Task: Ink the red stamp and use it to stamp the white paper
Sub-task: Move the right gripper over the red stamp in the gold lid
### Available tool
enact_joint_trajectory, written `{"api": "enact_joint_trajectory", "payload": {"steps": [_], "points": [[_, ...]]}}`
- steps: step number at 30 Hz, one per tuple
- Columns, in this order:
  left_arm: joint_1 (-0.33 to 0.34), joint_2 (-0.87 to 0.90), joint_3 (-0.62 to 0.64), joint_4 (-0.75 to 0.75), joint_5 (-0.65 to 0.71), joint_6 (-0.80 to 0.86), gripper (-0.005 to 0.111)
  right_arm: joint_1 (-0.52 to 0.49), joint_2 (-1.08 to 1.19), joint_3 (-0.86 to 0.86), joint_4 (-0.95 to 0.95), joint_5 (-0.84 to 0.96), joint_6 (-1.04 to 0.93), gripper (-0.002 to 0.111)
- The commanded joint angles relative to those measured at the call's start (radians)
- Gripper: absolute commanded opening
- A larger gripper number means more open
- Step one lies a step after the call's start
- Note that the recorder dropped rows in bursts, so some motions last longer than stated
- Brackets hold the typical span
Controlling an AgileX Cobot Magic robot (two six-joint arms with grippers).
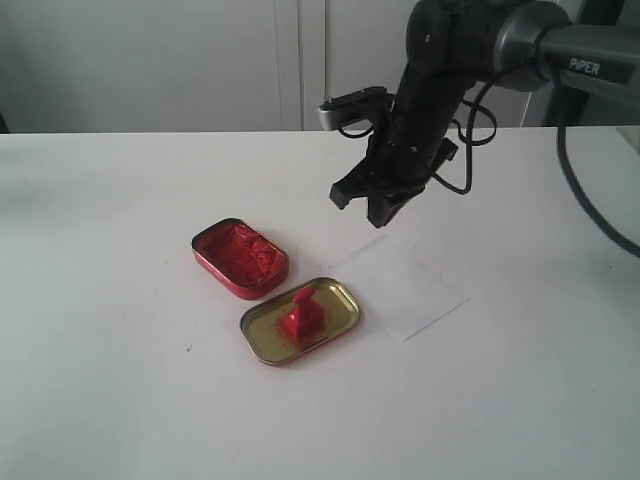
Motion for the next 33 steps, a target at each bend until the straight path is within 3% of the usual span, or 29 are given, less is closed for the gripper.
{"api": "enact_joint_trajectory", "payload": {"steps": [1,13,22,33], "points": [[0.003,-0.004,0.004,-0.001,-0.002,-0.008,0.0,0.02,0.014,-0.024,0.002,0.022,-0.037,0.0],[0.003,-0.004,0.004,-0.001,-0.002,-0.008,0.0,0.066,0.025,-0.027,0.016,0.037,-0.146,0.0],[0.003,-0.004,0.004,-0.001,-0.002,-0.008,0.0,0.07,0.025,-0.027,0.043,0.053,-0.406,0.0],[0.003,-0.004,0.004,-0.001,-0.002,-0.008,0.0,0.133,0.025,-0.027,0.072,0.054,-0.863,0.0]]}}
